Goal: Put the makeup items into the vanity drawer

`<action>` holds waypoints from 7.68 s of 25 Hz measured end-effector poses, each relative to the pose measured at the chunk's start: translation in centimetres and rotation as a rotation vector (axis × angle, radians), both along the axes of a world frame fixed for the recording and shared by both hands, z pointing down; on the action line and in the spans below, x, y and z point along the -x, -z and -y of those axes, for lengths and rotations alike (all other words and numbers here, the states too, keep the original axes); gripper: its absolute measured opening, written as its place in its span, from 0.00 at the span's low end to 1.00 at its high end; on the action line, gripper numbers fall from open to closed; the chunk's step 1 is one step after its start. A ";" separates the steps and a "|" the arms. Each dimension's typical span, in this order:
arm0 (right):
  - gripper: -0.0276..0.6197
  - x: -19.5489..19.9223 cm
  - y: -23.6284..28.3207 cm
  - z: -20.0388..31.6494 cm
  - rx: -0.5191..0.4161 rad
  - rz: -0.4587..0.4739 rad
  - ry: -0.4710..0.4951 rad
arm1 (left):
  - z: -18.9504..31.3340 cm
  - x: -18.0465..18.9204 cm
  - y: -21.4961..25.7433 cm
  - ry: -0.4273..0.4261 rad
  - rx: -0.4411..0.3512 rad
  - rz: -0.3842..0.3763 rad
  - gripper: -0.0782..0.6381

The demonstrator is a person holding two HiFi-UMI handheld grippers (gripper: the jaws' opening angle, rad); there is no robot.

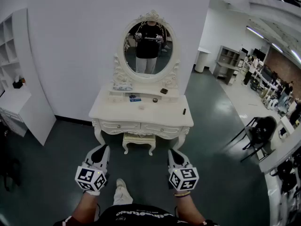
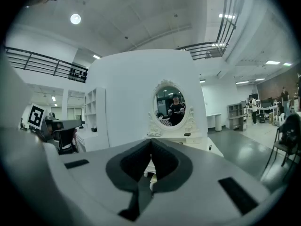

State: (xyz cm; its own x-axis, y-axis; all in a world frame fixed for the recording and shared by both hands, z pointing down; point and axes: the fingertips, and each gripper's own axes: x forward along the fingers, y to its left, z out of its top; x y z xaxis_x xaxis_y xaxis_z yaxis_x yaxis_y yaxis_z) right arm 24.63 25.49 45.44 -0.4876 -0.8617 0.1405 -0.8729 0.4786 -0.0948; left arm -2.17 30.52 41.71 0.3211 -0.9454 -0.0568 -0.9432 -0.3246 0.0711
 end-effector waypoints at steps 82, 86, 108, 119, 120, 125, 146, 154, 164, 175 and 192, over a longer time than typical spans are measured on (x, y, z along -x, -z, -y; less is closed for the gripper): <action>0.11 12.0 0.4 45.4 0.014 -0.059 0.021 | 45.6 8.5 0.0 -0.096 0.040 -0.034 0.12; 0.30 12.7 -0.9 47.0 0.030 -0.057 0.068 | 46.8 8.2 -0.1 -0.089 0.038 -0.023 0.12; 0.43 14.8 -15.9 54.5 0.239 -0.245 0.247 | 51.1 6.7 -3.4 -0.045 0.099 0.008 0.12; 0.43 17.0 -24.3 56.8 0.363 -0.334 0.358 | 53.4 6.2 -5.2 0.012 0.142 0.003 0.12; 0.43 17.1 -25.1 56.9 0.374 -0.343 0.367 | 53.6 6.1 -5.4 0.018 0.146 0.002 0.12; 0.42 17.5 -28.3 57.4 0.428 -0.369 0.404 | 54.3 6.0 -6.5 0.056 0.173 -0.017 0.12; 0.29 18.3 -34.3 58.1 0.509 -0.423 0.509 | 54.5 6.7 -8.6 0.141 0.240 -0.025 0.12; 0.27 17.9 -32.9 58.3 0.482 -0.417 0.471 | 54.1 8.1 -7.9 0.151 0.230 -0.028 0.12; 0.28 18.0 -30.1 58.6 0.468 -0.405 0.410 | 54.5 11.0 -6.5 0.136 0.200 -0.001 0.12; 0.28 17.8 -26.5 58.7 0.456 -0.399 0.300 | 56.2 14.1 -5.6 0.065 0.163 -0.020 0.12; 0.28 25.9 -20.3 58.6 0.371 -0.336 0.239 | 57.6 21.6 -4.6 0.004 0.122 -0.068 0.12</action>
